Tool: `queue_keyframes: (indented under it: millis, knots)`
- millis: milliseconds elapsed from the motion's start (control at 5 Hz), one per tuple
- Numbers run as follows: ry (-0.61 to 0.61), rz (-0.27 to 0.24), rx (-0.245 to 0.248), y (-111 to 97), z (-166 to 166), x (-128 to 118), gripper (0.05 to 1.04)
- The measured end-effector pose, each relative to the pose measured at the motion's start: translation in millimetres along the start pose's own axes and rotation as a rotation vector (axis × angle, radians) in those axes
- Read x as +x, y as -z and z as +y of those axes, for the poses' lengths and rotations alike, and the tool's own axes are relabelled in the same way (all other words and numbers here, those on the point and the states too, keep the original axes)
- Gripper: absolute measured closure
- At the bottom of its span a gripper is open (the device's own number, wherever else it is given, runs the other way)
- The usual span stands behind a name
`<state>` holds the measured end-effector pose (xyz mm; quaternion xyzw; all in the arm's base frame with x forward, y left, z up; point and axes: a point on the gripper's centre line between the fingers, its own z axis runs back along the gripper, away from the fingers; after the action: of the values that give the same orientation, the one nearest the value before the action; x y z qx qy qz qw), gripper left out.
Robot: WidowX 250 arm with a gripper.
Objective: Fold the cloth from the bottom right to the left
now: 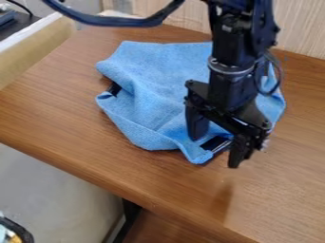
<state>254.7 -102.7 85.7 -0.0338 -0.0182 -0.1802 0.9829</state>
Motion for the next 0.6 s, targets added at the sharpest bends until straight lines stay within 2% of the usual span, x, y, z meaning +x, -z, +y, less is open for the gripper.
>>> queue_keyframes:
  millis: [200, 600]
  knots:
    - [0.003, 0.06, -0.009, 19.2, 1.6, -1.4, 0.134]
    - [-0.005, 0.07, -0.023, 25.3, 1.2, 7.7, 0.701]
